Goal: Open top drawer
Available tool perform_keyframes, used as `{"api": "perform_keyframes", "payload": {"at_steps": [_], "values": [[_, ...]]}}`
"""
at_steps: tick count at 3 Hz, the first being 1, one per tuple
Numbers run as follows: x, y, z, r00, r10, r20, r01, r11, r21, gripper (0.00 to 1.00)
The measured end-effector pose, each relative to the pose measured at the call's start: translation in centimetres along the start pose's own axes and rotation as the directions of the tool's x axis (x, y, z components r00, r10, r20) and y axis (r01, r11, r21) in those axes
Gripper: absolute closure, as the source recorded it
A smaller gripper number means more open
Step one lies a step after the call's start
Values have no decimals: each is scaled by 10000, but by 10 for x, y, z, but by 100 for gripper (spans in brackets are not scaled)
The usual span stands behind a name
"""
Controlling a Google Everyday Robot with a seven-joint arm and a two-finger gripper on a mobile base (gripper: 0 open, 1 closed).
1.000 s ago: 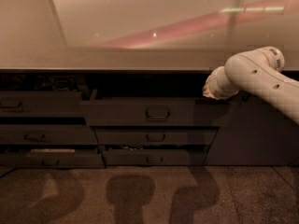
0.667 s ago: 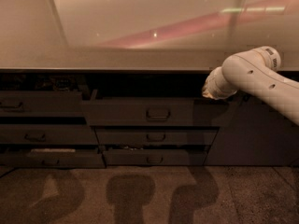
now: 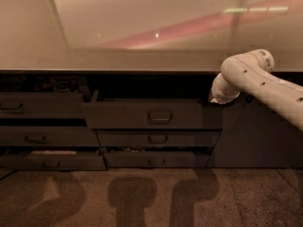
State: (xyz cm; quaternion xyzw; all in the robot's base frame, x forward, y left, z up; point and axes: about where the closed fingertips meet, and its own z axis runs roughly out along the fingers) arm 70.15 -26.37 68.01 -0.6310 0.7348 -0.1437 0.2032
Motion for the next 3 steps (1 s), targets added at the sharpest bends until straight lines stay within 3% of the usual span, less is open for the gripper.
{"api": "perform_keyframes", "payload": {"at_steps": [1,3], "values": [[0,0,0,10000,0,-1,0,10000,-3,100],[8,11,-7,9998,150,-164,-145,9996,262,58]]}}
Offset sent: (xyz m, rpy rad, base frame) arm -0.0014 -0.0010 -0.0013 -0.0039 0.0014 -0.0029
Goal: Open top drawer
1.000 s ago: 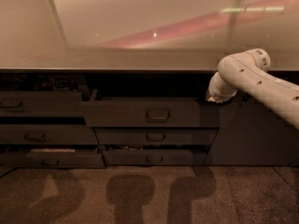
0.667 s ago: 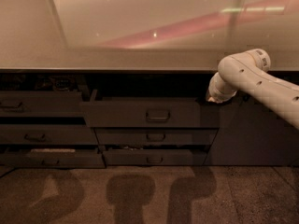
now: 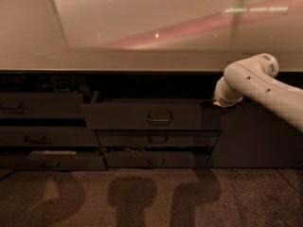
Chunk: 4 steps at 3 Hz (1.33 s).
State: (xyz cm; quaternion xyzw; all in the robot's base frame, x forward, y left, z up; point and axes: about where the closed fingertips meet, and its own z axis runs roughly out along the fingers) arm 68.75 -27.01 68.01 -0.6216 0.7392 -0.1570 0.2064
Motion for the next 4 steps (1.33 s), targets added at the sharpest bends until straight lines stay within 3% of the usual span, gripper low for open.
{"api": "perform_keyframes", "payload": {"at_steps": [2,3,4], "values": [[13,16,-18,9991,279,-318,-258,9975,660,11],[13,14,-26,9991,289,-322,-265,9971,717,0],[12,9,-34,9991,289,-322,-265,9971,717,0]]}}
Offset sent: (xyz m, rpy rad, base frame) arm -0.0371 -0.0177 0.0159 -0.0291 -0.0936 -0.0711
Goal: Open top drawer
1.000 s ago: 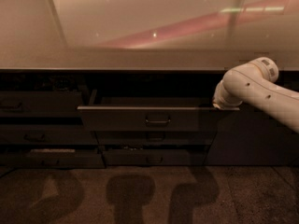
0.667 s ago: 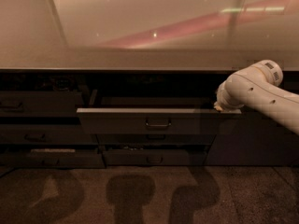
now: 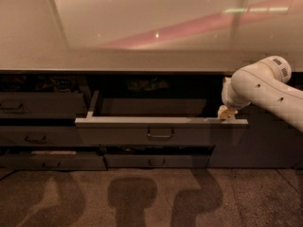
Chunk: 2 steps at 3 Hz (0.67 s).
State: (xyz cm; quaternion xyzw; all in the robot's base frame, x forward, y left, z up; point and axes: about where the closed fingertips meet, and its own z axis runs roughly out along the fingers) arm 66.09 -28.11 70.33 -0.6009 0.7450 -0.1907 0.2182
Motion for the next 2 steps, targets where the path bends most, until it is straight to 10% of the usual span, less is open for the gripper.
{"api": "perform_keyframes", "payload": {"at_steps": [1,2], "values": [[-1,-6,-14,10000,19,9,-20,9998,214,0],[22,3,-57,9990,156,-428,-90,9887,1493,0]]}}
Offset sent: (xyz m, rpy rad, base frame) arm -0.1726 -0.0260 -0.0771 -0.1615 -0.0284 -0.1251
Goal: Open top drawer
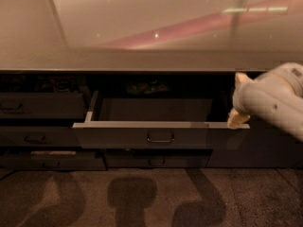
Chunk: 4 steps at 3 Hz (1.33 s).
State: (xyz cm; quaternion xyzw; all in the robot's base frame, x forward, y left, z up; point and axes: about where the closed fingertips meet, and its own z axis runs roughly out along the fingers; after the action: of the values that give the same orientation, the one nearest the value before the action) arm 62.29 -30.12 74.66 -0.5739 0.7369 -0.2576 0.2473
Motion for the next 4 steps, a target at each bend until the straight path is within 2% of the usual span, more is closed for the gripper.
{"api": "perform_keyframes", "payload": {"at_steps": [1,2,3,4], "values": [[37,50,-20,9973,61,-731,-35,9994,354,0],[75,167,-15,9816,279,-1889,-357,9986,-379,0],[74,168,-13,9897,360,-1387,-446,9972,-594,0],[71,170,-10,9969,520,-597,-575,9940,-931,0]]}}
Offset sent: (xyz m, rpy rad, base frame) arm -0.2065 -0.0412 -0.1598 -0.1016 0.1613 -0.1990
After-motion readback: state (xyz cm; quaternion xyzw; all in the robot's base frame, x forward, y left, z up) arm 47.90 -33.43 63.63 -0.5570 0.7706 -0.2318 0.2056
